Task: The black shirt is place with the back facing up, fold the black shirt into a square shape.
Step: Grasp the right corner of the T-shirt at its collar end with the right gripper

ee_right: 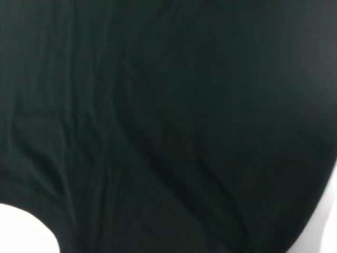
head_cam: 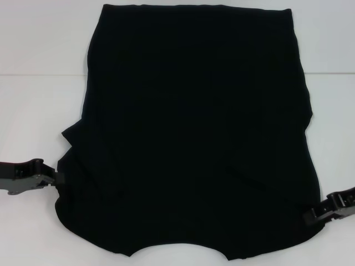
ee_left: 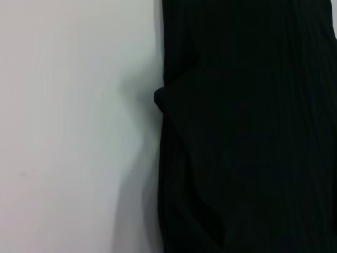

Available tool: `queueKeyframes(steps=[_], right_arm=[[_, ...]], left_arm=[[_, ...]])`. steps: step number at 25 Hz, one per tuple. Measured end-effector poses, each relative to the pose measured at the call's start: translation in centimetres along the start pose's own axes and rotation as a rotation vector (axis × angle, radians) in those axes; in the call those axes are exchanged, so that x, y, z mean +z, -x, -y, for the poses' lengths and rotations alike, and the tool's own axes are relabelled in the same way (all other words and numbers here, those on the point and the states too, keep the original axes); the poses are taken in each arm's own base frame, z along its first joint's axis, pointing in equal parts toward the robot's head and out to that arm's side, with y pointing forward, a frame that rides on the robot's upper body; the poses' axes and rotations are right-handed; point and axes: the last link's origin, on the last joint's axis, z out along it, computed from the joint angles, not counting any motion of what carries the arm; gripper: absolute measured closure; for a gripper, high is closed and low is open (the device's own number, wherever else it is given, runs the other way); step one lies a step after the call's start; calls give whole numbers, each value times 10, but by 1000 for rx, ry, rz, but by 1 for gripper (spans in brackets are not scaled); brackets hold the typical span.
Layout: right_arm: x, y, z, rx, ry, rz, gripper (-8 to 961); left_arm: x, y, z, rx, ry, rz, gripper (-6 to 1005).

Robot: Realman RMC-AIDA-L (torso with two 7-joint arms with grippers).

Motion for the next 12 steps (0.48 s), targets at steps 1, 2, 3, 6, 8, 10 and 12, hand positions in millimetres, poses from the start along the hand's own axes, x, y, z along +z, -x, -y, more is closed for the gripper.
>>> queueKeyframes(steps=[1, 2, 3, 6, 8, 10, 12], right_arm=[[1, 1, -2, -3, 5, 3, 490], [1, 3, -3, -5, 10, 8, 490], [1, 4, -5, -7, 18, 15, 490], [0, 8, -7, -8, 24, 31, 490], [0, 9, -7, -4, 22, 36, 490], [0, 9, -6, 0, 24, 42, 571], [-2, 9, -5, 7, 29, 50, 651]], left_arm=[[0, 0, 0, 1, 1, 1, 974], [0, 0, -1, 1, 1, 1, 974], [0, 0, -1, 1, 1, 0, 973], [2, 0, -1, 0, 5, 3, 972], [3, 0, -2, -1, 9, 7, 972], [3, 0, -2, -1, 11, 9, 971], [4, 0, -3, 1, 11, 9, 970]])
